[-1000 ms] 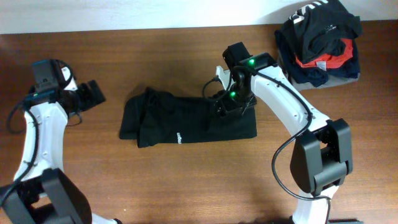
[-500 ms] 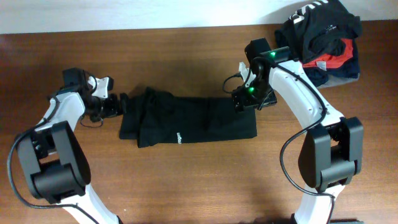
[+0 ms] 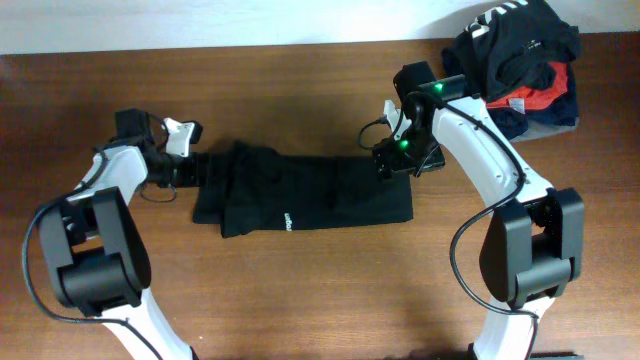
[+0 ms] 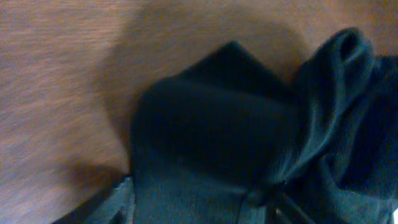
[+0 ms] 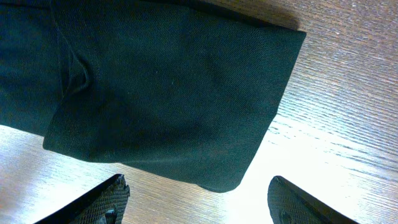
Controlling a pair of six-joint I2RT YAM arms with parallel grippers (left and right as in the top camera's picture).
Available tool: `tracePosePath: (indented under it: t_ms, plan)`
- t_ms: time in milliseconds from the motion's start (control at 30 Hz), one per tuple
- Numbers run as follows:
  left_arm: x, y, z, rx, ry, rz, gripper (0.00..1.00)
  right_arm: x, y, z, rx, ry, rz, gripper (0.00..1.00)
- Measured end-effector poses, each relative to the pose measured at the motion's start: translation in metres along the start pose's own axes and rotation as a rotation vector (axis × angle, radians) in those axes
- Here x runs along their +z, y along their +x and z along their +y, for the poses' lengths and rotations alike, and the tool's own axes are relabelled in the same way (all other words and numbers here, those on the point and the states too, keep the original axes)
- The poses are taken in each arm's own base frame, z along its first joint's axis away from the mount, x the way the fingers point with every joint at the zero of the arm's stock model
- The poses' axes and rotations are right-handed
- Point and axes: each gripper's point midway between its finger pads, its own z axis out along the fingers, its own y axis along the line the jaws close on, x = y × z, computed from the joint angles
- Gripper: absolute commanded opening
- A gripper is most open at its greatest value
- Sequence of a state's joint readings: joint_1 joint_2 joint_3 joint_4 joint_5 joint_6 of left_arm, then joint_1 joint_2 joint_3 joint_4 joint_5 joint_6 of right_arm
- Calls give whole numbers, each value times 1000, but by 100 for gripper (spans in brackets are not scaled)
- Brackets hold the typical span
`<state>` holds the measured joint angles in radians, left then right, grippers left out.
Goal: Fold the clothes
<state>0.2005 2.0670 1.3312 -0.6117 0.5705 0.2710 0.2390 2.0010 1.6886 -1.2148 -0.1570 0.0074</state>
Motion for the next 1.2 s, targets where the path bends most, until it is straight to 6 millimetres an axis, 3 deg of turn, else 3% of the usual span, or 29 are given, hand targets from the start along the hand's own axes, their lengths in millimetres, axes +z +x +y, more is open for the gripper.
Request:
tracePosePath:
  t_ms: [67, 233, 400, 567, 600, 633, 667, 733, 933, 1067, 1200]
  plan:
    - [6, -1, -6, 16, 17, 6, 48, 0, 0, 0, 0, 0, 0, 76]
    - [17, 3, -16, 30, 46, 31, 1, 0, 0, 0, 0, 0, -1, 76]
    - [20, 9, -17, 5, 58, 54, 0, 0, -1, 0, 0, 0, -3, 76]
    - [6, 22, -5, -109, 57, 109, 1, 0, -1, 0, 0, 0, -3, 75]
    - [0, 23, -1, -134, 54, 115, 1, 0, -1, 0, 0, 0, -3, 69]
    - [-7, 22, 3, -157, 50, 118, 1, 0, -1, 0, 0, 0, -3, 43]
    - [-13, 21, 7, -174, 47, 115, 1, 0, -1, 0, 3, -1, -4, 24]
    - [-28, 12, 18, -199, 32, 94, 1, 0, -4, 2, -3, -11, -18, 6]
    - [-54, -6, 26, -197, -1, 39, 1, -3, -25, 23, -15, -133, -102, 4]
    - [-57, -7, 22, -192, -2, 38, 0, -6, -39, 42, -36, -244, -156, 4]
    - [-58, -5, 21, -198, -1, 48, 1, 8, -38, 53, -35, -330, -117, 4]
